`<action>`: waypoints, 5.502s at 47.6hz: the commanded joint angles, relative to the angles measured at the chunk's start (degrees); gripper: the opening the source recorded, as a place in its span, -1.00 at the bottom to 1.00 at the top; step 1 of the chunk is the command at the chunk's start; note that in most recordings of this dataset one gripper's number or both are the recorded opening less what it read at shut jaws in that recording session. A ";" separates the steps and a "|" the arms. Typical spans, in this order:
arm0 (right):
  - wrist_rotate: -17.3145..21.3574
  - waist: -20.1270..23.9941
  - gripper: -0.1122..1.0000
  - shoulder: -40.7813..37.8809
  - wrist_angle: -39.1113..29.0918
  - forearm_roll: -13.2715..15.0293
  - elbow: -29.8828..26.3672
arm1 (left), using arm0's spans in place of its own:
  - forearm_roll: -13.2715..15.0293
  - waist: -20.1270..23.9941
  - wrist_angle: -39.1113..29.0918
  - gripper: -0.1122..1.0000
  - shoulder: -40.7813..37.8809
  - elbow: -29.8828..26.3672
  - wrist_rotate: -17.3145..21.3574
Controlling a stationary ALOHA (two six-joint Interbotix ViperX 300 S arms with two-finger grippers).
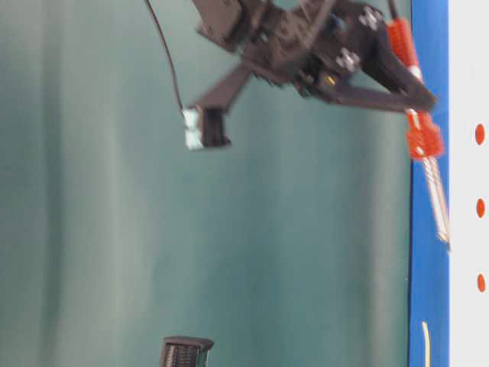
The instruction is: Touch the tip of the soldering iron to the tip of the solder at the mark.
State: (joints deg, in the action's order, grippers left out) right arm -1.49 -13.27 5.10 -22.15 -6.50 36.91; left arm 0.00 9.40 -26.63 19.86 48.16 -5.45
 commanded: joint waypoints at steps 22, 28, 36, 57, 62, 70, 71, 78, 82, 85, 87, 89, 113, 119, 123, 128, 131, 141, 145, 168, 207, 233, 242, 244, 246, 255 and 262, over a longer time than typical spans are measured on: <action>2.90 -0.53 -0.69 13.89 1.67 0.09 10.11 | -0.18 0.00 0.35 -0.75 0.53 -0.79 0.00; 2.90 -0.53 -0.69 13.71 1.76 0.09 10.02 | -0.18 -0.09 0.35 -0.75 0.35 -0.97 0.00; 2.81 -0.53 -0.69 13.71 1.67 0.09 10.02 | -0.18 -0.44 0.35 -0.75 -0.44 -2.20 0.00; 2.81 -0.53 -0.68 13.71 1.49 0.18 10.20 | -0.18 -2.90 0.18 -0.75 -11.51 -12.92 1.05; 2.81 -0.53 -0.68 13.71 1.49 0.26 10.37 | -0.18 -2.81 0.26 -0.75 -15.03 -15.21 1.67; 2.81 -0.53 -0.68 13.71 1.67 0.53 10.55 | -0.26 -2.29 0.53 -0.75 -18.98 -18.02 2.46; 2.90 -0.53 -0.69 13.71 1.76 0.53 10.55 | -0.26 -2.20 0.62 -0.75 -19.25 -18.28 2.46; 2.81 -0.53 -0.69 13.71 1.76 0.62 10.81 | -0.26 -1.67 0.97 -0.75 -21.27 -19.07 2.55; 2.81 -0.44 -0.68 13.71 1.76 0.53 10.81 | -0.26 -1.58 0.97 -0.75 -21.97 -19.07 2.46; 2.81 -0.53 -0.69 13.71 1.76 0.62 10.90 | -0.26 -1.58 0.97 -0.75 -22.24 -19.07 2.37; 2.81 -0.53 -0.69 13.71 1.76 0.62 10.90 | -0.26 -1.58 1.05 -0.75 -22.32 -19.07 2.29; 2.90 -0.53 -0.68 13.71 1.76 0.62 10.90 | -0.26 -1.49 1.05 -0.75 -22.50 -19.07 2.20; 2.90 -0.44 -0.68 13.10 1.76 0.62 10.90 | -0.26 -1.41 0.62 -0.75 -22.50 -19.16 1.93; 2.90 -0.35 -0.69 12.66 1.76 0.62 10.63 | -0.26 -1.23 0.62 -0.75 -22.50 -19.07 1.93; 2.90 -0.18 -0.68 12.04 1.76 0.62 10.37 | -0.26 -1.23 0.70 -0.75 -22.50 -19.07 1.93; 2.90 0.09 -0.69 10.81 1.93 0.62 9.76 | -0.26 -1.23 0.70 -0.75 -22.50 -19.16 1.93; 2.90 0.26 -0.69 9.67 2.02 0.62 9.05 | -0.26 -1.23 0.70 -0.75 -22.50 -19.16 1.93; 2.90 0.88 -0.69 5.36 2.20 0.62 6.50 | -0.26 -1.23 0.70 -0.75 -22.50 -19.07 1.76; 2.81 1.23 -0.69 4.04 2.46 0.62 5.71 | -0.26 -1.23 0.70 -0.75 -22.50 -19.16 1.76; 2.90 1.49 -0.68 2.37 2.46 0.62 5.10 | -0.26 -1.23 0.70 -0.75 -22.50 -19.07 1.85; 2.90 1.49 -0.69 2.37 2.46 0.62 5.01 | -0.26 -1.23 0.62 -0.75 -22.50 -19.07 1.93; 2.90 1.49 -0.68 2.37 2.46 0.62 4.92 | -0.26 -1.23 -0.18 -0.75 -22.50 -19.42 2.02; 2.90 1.49 -0.69 2.37 2.46 0.62 4.92 | -0.26 -1.23 -0.18 -0.75 -22.59 -19.42 2.11; 2.90 1.49 -0.69 2.37 2.55 0.53 4.92 | -0.26 -1.23 -0.26 -0.75 -22.59 -19.42 2.11; 2.90 1.49 -0.69 2.37 2.46 0.62 4.92 | -0.26 -1.23 -0.18 -0.75 -22.59 -19.42 2.11; 2.90 1.49 -0.69 2.46 2.46 0.62 4.83 | -0.26 -1.23 -0.18 -0.75 -22.59 -19.42 2.11; 2.90 1.49 -0.69 2.37 2.46 0.62 4.92 | -0.26 -1.23 -0.18 -0.75 -22.59 -19.42 2.11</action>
State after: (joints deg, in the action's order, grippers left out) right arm 1.41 -11.78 6.94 -19.95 -5.98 43.42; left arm -0.18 8.09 -26.98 -3.25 30.06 -3.43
